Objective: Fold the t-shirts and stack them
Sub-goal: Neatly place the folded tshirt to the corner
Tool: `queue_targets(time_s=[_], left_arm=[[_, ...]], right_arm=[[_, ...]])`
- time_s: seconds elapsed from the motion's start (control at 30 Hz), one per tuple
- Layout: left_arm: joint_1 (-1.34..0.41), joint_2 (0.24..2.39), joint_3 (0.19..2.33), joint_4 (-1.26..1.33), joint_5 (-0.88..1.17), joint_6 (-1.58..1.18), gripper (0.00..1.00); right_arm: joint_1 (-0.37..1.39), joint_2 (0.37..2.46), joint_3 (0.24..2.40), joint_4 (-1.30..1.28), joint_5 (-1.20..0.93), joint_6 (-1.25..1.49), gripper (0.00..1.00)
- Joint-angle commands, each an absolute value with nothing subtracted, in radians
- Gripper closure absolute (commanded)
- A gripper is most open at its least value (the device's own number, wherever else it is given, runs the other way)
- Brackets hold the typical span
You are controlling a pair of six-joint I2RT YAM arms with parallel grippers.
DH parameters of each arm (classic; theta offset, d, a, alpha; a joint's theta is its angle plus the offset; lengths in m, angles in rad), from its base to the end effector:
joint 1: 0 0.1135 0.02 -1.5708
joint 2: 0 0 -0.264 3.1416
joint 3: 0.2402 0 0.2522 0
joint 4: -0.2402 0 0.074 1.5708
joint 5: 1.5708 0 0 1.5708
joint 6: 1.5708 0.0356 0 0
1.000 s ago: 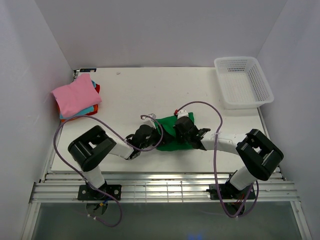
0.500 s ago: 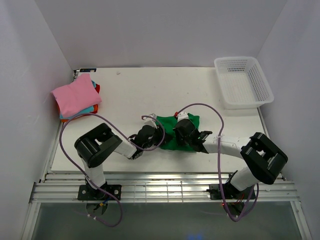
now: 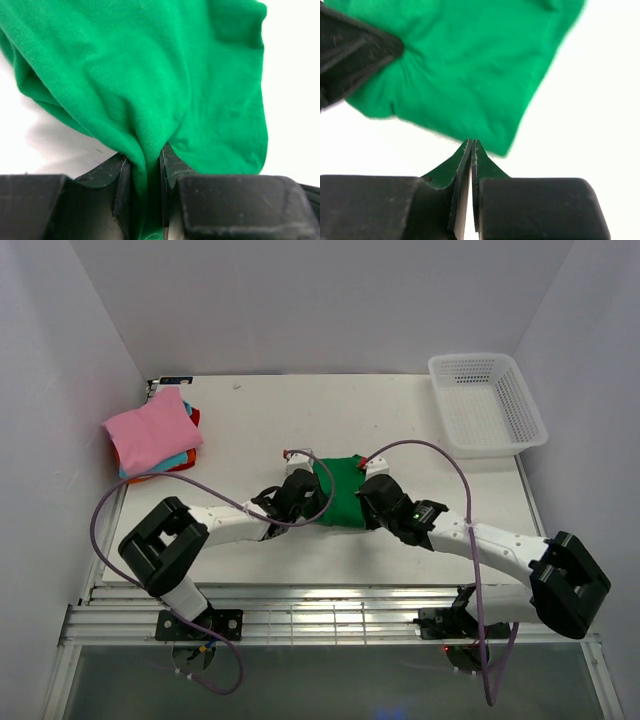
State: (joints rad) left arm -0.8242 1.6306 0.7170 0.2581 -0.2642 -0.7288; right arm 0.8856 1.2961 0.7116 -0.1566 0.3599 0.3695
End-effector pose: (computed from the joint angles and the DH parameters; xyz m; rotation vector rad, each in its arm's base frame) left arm 0.2234 -0.2277 0.1537 -0.0399 2.2591 -0.5645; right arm 0.1774 0.1972 0.2100 -0.4016 2.2312 0.2516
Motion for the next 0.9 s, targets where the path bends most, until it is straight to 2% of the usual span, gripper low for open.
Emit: queue_targets(time_s=[0.0, 0.5, 0.87], left_arm=[[-0.79, 1.546, 0.848, 0.002, -0.388, -0.579, 1.0], [-0.606, 1.621, 1.08, -0.267, -0.315, -0.302, 1.0], [-0.35, 1.736, 1.37, -0.48, -0.126, -0.18, 1.0]], right_arm=[[0.89, 1.214, 0.784, -0.262, 0.451, 0.345, 0.91], [0.89, 1.089, 0.729, -0.264, 0.451, 0.334, 0.91], [0.89, 1.068, 0.687, -0.226, 0.422, 0.331, 0.91]])
